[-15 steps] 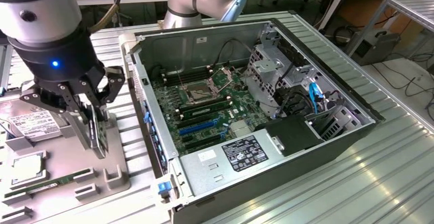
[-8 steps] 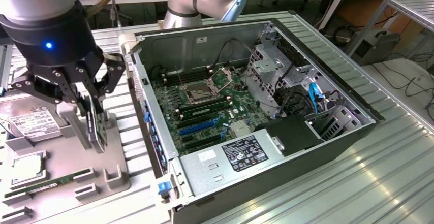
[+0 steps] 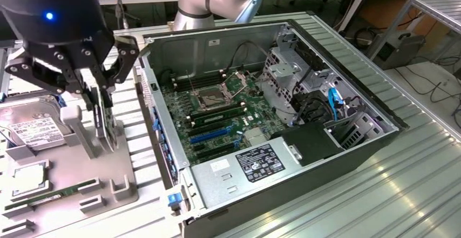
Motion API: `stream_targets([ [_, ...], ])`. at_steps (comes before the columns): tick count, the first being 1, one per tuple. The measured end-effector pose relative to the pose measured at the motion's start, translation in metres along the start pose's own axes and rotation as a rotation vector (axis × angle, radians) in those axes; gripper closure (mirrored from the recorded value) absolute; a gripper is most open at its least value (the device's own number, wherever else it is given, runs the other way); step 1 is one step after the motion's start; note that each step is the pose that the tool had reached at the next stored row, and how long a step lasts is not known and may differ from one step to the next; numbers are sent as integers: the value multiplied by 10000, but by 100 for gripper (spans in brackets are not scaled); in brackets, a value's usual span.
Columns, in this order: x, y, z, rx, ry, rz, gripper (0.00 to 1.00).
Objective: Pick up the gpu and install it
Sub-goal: 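Pick up the gpu and move the gpu toward the slot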
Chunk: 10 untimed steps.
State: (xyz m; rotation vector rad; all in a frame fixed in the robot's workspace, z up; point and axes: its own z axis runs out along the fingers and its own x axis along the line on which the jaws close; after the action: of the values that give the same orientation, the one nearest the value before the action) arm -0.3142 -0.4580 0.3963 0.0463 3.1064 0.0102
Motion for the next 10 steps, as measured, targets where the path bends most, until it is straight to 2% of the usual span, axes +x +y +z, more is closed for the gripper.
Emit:
stream_targets([
  [3, -149, -37, -201, -12, 54, 0, 74],
  [8, -410, -53, -446, -59, 146, 3, 74],
  [10, -553, -49, -495, -82, 201, 3, 74],
])
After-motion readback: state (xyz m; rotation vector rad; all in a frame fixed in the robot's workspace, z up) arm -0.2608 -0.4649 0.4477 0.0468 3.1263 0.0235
